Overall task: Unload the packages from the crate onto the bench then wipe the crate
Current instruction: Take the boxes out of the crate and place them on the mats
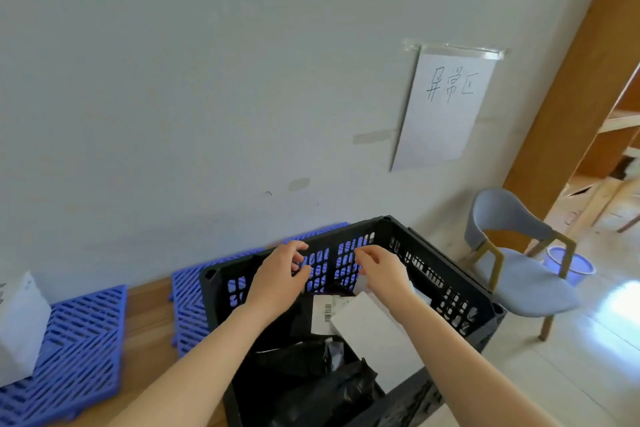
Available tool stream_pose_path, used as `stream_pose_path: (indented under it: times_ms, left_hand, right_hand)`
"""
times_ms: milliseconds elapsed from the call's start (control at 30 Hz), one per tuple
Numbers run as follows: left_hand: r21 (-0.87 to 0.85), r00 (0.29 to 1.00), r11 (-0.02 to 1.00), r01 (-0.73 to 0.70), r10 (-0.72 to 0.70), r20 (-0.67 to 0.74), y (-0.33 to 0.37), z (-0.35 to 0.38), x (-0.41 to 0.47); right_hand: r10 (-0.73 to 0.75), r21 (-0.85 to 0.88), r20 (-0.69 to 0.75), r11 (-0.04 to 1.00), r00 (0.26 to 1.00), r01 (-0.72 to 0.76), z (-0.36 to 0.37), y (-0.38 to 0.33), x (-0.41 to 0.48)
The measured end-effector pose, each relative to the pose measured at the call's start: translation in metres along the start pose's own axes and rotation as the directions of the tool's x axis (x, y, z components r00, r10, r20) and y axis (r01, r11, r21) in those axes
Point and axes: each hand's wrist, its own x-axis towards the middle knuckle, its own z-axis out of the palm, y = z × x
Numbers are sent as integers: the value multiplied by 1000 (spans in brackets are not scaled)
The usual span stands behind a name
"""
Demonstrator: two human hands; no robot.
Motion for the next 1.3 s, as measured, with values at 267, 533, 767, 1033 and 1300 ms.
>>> stream_pose_path:
  times_ms: [267, 533, 767, 1033, 1300]
  left_hand:
    - [-36, 924, 992, 118, -96, 371, 13, 95, 54]
    - [234, 739, 957, 172, -282, 612, 20, 139, 64]
    - [307, 816, 933, 187, -322, 480, 31, 142, 52]
    - [240, 938, 941, 240, -288, 192, 58, 125, 14]
    - [118, 936, 950, 290, -256, -240, 78, 90, -12]
  right_hand:
    - [37, -232, 130, 973, 991, -6, -38, 58, 71]
    - [82, -362, 385, 930, 919, 68, -41, 95, 92]
    - [51, -360, 535, 917, 843, 173, -40, 105, 91]
    - [11, -220, 730, 950, 683, 221, -48, 121, 70]
    - [-190, -5, 610, 970, 769, 244, -45, 86, 69]
